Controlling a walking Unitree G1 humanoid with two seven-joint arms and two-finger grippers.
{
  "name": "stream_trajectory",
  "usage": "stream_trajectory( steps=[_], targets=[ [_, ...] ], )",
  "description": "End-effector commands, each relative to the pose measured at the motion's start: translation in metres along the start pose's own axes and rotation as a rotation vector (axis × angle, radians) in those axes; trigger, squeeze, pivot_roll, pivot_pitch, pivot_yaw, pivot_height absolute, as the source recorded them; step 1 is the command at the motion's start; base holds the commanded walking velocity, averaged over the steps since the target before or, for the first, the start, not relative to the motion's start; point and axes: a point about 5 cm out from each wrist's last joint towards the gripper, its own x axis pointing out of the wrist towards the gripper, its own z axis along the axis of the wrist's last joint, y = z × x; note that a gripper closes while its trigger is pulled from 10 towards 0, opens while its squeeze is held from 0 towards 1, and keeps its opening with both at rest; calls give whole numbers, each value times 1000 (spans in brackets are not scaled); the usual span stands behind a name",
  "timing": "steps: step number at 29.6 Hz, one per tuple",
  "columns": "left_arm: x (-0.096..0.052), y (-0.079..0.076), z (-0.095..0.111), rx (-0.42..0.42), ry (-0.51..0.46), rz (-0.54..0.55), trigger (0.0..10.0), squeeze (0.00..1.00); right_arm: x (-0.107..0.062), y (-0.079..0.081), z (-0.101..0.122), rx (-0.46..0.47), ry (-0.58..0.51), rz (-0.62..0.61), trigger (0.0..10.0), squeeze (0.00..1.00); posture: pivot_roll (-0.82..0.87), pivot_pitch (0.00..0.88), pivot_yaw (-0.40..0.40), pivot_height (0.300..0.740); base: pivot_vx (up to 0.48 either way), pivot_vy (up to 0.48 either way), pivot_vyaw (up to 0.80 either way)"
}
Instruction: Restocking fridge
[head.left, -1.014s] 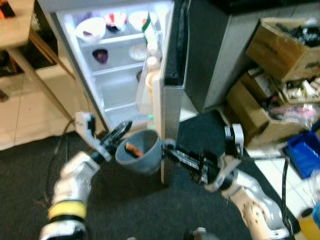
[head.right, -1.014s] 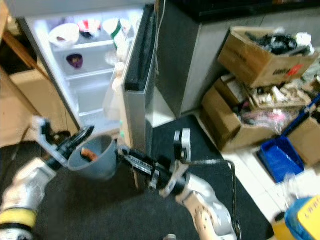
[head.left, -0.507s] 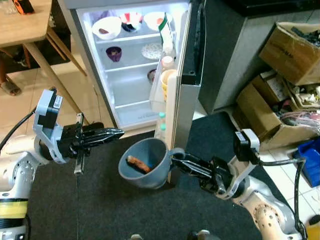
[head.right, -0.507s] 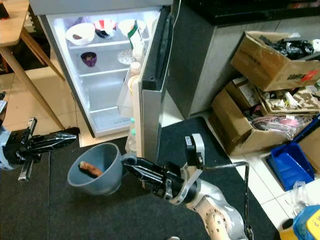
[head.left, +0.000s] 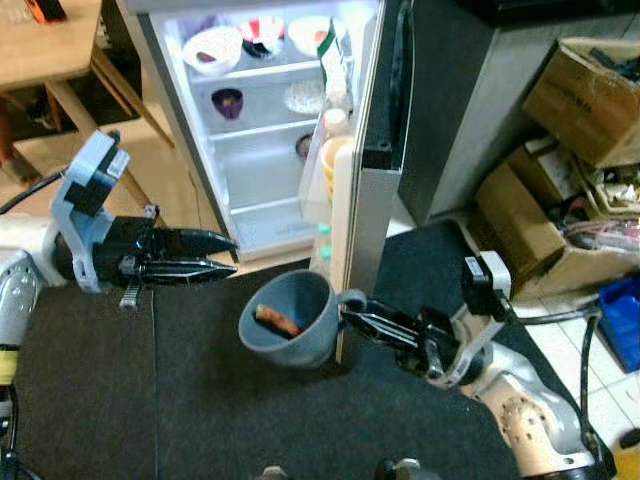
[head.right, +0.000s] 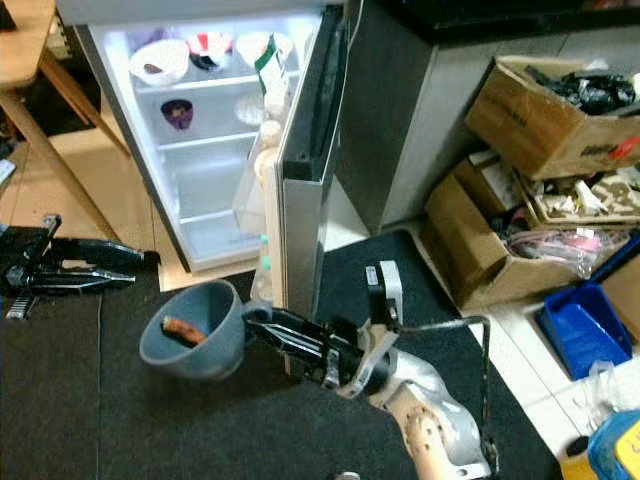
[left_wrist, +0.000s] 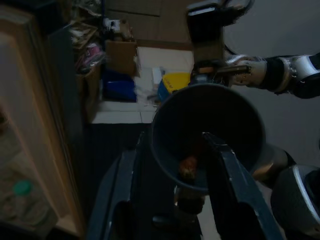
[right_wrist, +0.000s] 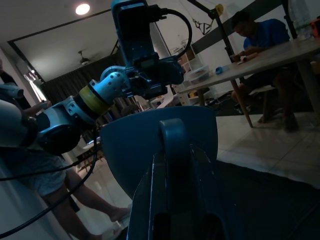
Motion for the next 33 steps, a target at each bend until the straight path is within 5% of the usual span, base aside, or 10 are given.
stream_trajectory(
  steps=[1, 21, 22, 33],
  targets=[
    [-7, 3, 3, 4, 46, 25, 10000, 1000, 2, 2, -4, -2, 11, 20, 10000, 0, -36, 151, 37, 740, 0, 0, 0],
    [-11, 13, 9, -77, 105, 11, 10000, 1000, 33, 13, 17, -132, -21, 163, 10000, 0, -37, 160, 60, 740, 0, 0, 0],
    [-10, 13, 8, -79, 115, 4, 10000, 0, 34, 14, 17, -138, -21, 167, 10000, 0, -37, 159, 66, 740, 0, 0, 0],
    [-1, 17, -4, -102, 193, -41, 10000, 0, 43, 24, 17, -144, -19, 226, 10000, 0, -45, 150, 69, 740, 0, 0, 0]
  ],
)
